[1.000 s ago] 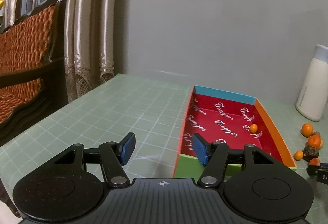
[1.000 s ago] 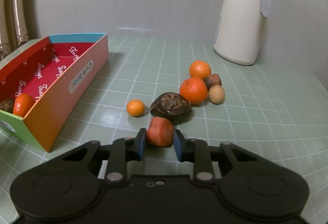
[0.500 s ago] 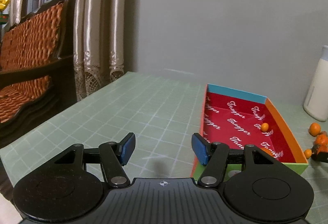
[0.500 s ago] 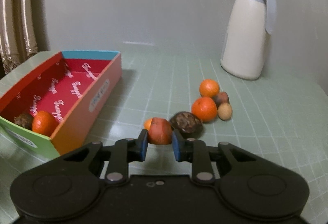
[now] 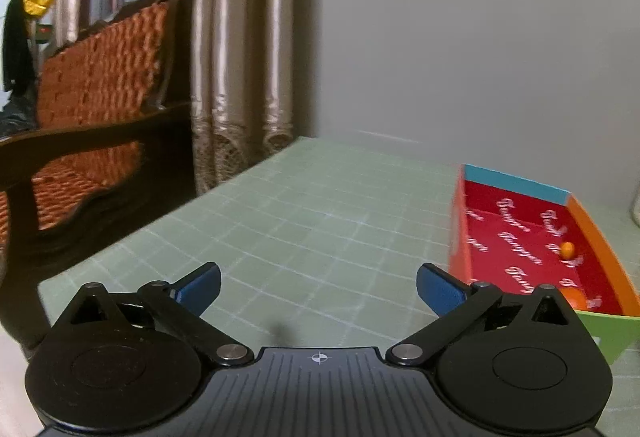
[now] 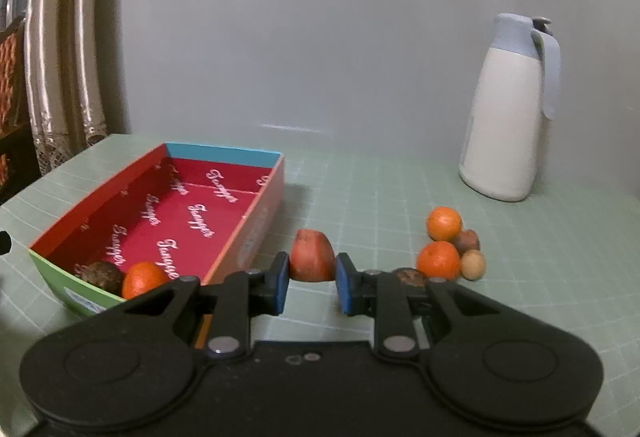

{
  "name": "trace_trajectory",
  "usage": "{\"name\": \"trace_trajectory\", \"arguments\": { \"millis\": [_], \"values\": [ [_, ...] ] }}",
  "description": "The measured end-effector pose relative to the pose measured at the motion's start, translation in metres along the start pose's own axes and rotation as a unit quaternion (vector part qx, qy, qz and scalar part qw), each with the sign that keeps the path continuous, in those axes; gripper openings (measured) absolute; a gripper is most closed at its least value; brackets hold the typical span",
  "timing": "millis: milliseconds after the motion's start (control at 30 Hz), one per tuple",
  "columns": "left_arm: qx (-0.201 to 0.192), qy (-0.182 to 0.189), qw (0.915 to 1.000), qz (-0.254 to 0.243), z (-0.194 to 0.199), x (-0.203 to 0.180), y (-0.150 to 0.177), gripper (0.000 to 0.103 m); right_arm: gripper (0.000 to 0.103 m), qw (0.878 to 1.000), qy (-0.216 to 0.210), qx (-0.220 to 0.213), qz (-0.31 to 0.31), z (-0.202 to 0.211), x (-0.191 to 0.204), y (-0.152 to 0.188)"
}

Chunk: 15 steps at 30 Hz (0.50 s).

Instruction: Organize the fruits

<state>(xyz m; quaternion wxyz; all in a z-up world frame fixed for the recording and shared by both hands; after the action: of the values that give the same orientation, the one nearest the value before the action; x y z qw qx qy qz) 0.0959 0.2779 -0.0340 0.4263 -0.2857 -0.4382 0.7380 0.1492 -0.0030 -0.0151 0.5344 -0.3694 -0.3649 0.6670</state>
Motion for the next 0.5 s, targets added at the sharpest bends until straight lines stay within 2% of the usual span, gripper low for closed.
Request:
{"name": "trace_trajectory", "arguments": {
  "millis": [200,267,500],
  "values": [
    [0.0,-0.026,0.9995,0.016,-0.001,0.018,-0.001,0.103,0.022,1.0,-0.013,-0.016,0.005,0.002,0.014,-0.005],
    [-0.002,-0.032,0.9993,0.02,-0.001,0.023,-0.001,0.103,0.003,1.0,-0.017,-0.02,0.007,0.003,0.018,-0.006],
    [0.008,-0.037,0.9981,0.048,-0.004,0.042,0.002,0.103,0.004,0.999,-0.026,-0.023,0.028,-0.001,0.039,-0.007]
  ]
}}
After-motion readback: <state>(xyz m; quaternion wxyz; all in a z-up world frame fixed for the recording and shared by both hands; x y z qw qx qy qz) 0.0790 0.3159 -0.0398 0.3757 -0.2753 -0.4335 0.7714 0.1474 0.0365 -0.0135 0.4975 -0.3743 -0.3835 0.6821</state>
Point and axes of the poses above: each gripper's, at about its wrist camera, not at the fingertips, and z roughly against the way its jaws point, x to its left, y to its underside, the point moved 9 cm from there along -z, roughly the way its jaws point, and after that the axes turned 2 degrees about z, right-handed, at the moved point
